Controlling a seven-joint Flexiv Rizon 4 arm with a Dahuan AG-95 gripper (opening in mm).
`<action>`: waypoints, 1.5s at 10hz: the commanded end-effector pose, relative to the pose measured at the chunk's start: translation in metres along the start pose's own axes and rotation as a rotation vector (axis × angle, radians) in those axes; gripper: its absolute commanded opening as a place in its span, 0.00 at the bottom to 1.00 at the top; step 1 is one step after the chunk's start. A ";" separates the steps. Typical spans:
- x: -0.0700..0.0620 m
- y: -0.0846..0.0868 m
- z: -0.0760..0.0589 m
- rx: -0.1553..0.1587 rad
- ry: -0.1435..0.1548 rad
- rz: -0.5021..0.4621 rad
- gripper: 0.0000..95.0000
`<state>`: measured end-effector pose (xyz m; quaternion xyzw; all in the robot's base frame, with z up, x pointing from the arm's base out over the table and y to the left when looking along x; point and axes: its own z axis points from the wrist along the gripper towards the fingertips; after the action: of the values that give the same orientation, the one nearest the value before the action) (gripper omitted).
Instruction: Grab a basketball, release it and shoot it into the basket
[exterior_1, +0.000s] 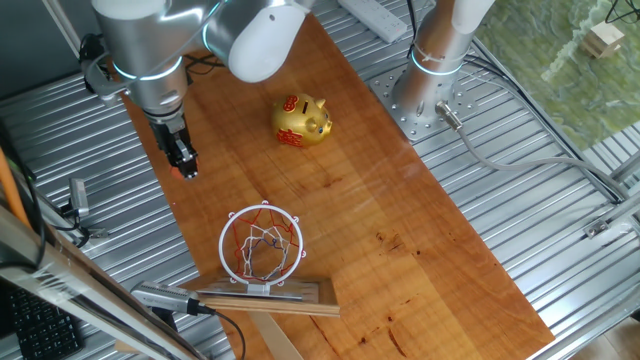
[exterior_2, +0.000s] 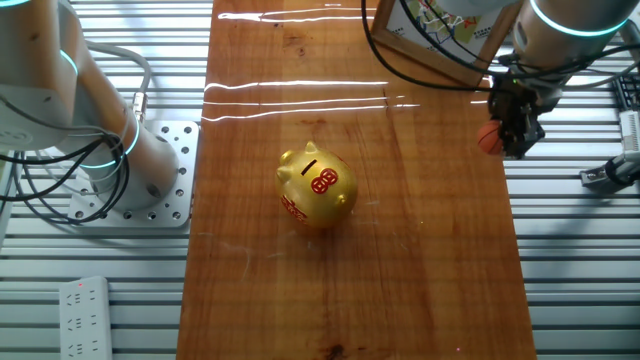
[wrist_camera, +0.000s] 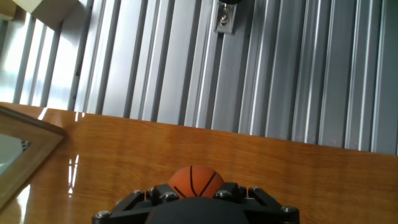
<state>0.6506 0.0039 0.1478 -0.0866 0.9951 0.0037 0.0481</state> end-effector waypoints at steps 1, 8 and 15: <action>0.001 0.000 0.000 0.002 0.000 0.001 0.00; -0.004 0.002 0.000 0.003 0.003 -0.006 0.00; -0.004 0.002 0.000 0.009 0.002 -0.050 0.00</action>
<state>0.6545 0.0057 0.1481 -0.1043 0.9935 -0.0024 0.0462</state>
